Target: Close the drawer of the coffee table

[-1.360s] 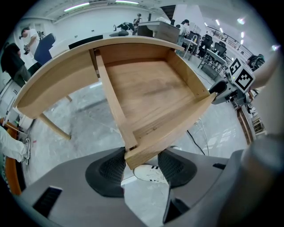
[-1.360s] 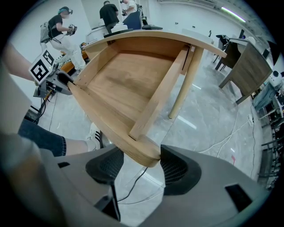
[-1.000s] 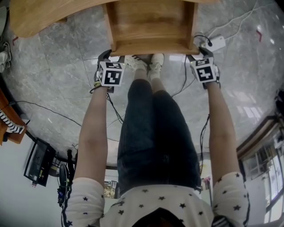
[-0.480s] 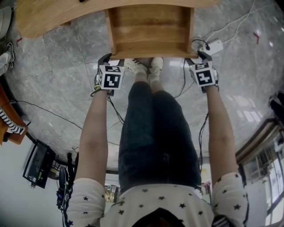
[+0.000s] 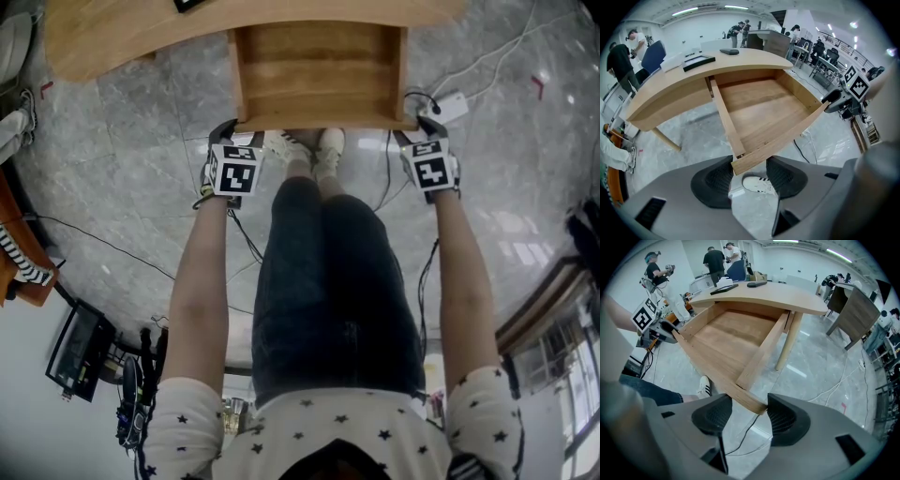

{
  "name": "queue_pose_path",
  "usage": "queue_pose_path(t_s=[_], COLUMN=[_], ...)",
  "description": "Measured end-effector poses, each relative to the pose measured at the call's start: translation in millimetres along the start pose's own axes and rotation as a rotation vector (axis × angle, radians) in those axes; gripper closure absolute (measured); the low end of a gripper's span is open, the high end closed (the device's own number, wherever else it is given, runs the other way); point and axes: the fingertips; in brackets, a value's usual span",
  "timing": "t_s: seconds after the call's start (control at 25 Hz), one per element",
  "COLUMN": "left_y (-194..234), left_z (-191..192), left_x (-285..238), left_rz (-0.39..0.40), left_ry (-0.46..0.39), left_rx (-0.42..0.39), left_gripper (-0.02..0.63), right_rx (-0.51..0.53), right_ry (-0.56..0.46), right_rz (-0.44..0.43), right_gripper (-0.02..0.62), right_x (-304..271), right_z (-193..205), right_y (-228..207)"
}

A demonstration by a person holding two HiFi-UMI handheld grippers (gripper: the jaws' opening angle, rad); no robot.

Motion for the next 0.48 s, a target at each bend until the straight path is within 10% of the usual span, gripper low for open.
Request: queue_pose_path(t_s=[0.48], left_y=[0.6], left_z=[-1.1], left_x=[3.6], left_rz=[0.006], left_ry=[-0.007], left_rx=[-0.004], left_gripper=[0.374], right_rx=[0.014], right_ry=[-0.007], right_rz=[0.022], right_gripper=[0.351], right_x=[3.0], right_z=[-2.0], right_y=[-2.4])
Point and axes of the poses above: the fingertips, and each gripper's own axes: x backward along the fingers, y to its left, z out of its underside, and after that the axes turned 14 degrees about -y, right-handed
